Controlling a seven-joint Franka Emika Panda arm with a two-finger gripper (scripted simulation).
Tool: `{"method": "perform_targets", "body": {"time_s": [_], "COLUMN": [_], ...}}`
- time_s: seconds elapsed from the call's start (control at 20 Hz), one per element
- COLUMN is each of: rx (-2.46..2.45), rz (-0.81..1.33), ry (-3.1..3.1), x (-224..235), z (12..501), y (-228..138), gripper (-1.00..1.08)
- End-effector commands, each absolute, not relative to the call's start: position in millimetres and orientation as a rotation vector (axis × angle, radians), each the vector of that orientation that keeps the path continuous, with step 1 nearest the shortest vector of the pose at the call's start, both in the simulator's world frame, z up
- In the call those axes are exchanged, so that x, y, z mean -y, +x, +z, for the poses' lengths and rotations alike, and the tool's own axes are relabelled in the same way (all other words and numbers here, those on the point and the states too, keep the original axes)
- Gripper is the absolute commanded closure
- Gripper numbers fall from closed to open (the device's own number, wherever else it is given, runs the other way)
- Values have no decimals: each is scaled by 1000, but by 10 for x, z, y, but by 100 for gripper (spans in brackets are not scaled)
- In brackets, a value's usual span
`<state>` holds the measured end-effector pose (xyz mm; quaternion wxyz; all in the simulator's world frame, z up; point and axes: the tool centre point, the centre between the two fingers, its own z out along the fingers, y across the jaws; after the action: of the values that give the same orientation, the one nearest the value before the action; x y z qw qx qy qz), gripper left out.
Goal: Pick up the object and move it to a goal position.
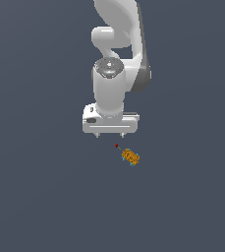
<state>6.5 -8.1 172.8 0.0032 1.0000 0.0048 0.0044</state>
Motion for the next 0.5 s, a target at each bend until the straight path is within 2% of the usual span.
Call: {"method": "perform_targets", "body": {"time_s": [0.0, 0.45], "rx": [-15, -71], "rz": [14, 56], "ry": [3135, 3119], "x": [82, 123], "z": [1728, 1777], "y": [65, 188], "gripper": [-92, -92]}}
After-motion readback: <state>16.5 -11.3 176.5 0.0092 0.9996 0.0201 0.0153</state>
